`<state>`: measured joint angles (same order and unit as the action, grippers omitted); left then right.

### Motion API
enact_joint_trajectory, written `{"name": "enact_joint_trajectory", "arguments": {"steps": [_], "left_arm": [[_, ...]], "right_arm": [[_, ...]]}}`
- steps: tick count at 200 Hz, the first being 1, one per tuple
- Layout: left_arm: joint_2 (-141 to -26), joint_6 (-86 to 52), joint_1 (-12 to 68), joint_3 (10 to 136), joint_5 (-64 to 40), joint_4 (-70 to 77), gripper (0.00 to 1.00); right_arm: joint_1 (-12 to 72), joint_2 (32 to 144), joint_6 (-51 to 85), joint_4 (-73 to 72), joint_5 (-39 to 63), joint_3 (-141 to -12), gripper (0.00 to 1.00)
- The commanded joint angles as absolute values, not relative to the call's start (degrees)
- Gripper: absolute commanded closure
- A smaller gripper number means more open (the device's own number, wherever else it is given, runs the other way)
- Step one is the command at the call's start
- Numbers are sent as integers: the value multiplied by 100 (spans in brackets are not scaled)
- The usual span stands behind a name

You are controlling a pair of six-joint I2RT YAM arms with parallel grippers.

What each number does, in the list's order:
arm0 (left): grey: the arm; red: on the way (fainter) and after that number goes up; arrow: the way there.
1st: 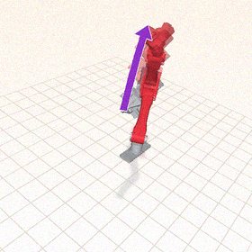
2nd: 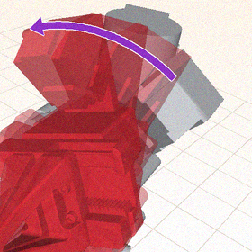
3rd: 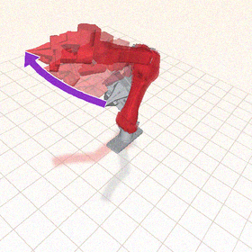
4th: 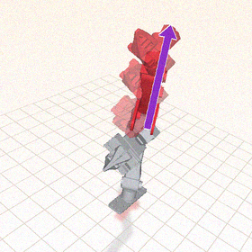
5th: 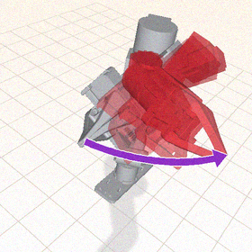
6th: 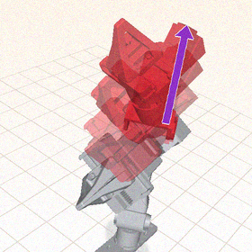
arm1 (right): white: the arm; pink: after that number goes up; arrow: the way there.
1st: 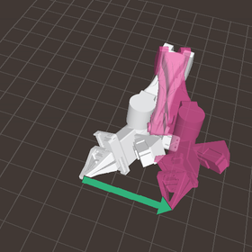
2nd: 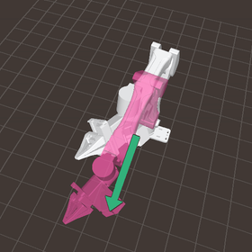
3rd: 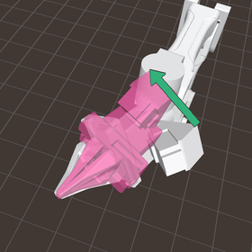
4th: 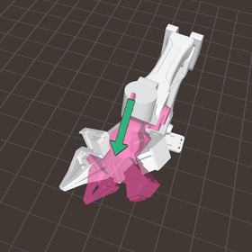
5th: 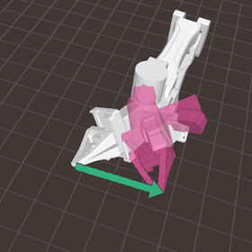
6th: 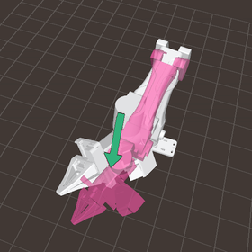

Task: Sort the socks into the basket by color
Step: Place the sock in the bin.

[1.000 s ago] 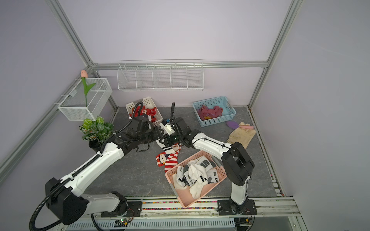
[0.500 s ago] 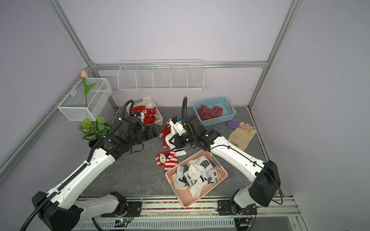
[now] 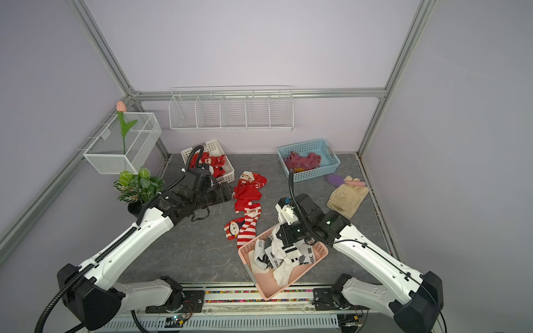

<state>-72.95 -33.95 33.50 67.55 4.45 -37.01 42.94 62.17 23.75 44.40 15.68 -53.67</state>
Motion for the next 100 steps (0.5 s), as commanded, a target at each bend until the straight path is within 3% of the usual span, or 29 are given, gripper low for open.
{"name": "enact_joint_trajectory", "arguments": {"steps": [1, 66, 100], "left_arm": [[-7500, -3243, 3352, 6682, 387, -3832, 19], [-8217, -3182, 3366, 6807, 171, -3857, 18], [-8479, -3137, 3366, 6750, 142, -3792, 17]], "right_arm": [[4240, 6173, 2700, 4392, 1523, -4823, 93], [3859, 7036, 2875, 3384, 1563, -3876, 91], [3843, 6834, 2754, 3954, 1332, -4105, 62]]}}
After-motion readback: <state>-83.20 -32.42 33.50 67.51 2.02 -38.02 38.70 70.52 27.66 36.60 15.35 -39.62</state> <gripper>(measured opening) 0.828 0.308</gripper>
